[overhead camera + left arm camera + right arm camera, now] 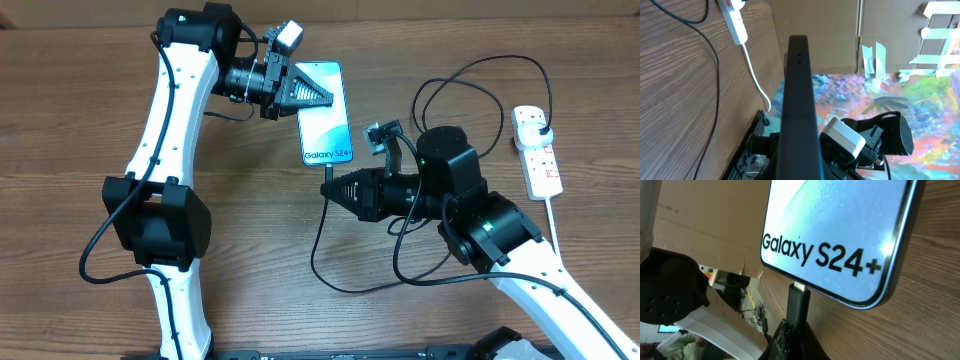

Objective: Plug charger to phone and switch on socket

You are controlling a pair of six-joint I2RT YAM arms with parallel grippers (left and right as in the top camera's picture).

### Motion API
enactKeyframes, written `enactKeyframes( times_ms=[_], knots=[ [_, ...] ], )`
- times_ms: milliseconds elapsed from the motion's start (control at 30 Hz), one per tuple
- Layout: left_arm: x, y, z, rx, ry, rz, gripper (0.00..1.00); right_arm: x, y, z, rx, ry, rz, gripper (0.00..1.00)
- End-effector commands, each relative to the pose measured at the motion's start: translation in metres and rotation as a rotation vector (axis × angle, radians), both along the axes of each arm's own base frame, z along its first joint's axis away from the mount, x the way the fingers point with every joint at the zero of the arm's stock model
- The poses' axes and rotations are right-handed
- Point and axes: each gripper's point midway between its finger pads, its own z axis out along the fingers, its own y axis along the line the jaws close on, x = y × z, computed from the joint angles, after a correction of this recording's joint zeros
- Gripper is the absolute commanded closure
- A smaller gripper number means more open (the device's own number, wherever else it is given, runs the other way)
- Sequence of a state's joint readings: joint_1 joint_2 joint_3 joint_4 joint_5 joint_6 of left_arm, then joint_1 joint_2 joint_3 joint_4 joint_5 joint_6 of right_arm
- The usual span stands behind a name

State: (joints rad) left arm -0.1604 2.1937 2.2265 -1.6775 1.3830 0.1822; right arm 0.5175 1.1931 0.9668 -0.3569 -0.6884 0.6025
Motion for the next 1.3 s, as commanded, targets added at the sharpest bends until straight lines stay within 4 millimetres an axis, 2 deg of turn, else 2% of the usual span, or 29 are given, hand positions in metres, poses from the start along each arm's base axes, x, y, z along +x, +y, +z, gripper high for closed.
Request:
enactKeyframes(
  times_ms=[0,767,900,1067,1267],
  knots=[
    [-0.013,-0.012,0.01,0.015,-0.059,-0.043,0.96,0.025,-0.014,0.018,0.004,-0.08,-0.1,0.96],
    [-0.013,-0.011,0.01,0.015,-0.059,-0.04,0.96,0.032,-0.018,0.014,-0.003,-0.072,-0.117,0.95],
    [-0.01,-0.007,0.01,0.016,-0.06,-0.031,0.96,0.029,-0.018,0.013,-0.003,-0.063,-0.107,0.71],
    [-0.006,-0.002,0.003,0.054,-0.086,-0.022,0.96,0.026,-0.019,0.006,-0.02,-0.032,-0.108,0.49],
    [0.0,0.008,-0.025,0.217,-0.137,-0.025,0.96,0.023,-0.022,-0.001,-0.041,0.001,-0.11,0.37]
  ],
)
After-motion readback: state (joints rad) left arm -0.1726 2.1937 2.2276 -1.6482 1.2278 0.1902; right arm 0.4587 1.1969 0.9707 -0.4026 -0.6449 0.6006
